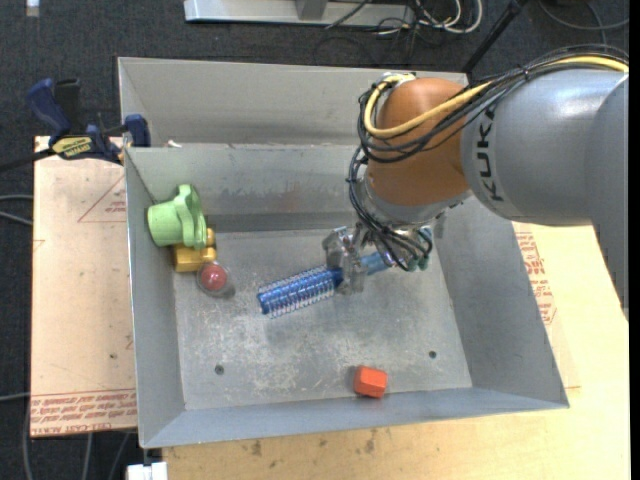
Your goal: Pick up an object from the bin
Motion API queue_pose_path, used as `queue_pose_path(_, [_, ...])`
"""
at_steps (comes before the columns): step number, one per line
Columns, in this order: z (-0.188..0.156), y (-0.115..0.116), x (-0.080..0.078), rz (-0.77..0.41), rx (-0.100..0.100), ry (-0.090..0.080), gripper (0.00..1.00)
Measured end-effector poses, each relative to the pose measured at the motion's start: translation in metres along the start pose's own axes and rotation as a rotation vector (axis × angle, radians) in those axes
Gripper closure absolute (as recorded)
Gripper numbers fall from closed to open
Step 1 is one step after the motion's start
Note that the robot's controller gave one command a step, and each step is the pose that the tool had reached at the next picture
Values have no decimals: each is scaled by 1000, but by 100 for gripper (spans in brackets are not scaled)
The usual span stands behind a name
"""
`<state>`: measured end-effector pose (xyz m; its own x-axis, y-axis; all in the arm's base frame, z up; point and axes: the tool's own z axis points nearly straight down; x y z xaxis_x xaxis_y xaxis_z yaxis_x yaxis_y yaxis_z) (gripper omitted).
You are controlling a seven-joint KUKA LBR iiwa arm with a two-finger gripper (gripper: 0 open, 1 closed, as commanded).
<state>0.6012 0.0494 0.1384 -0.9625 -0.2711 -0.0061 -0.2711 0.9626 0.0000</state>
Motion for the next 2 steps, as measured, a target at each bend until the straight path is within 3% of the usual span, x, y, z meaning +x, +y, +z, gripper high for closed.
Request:
queue_pose_path(1, [-47,0,-2,2,1,-1,100])
queue_pose_path(2, [-57,1,-3,3,-1,2,100])
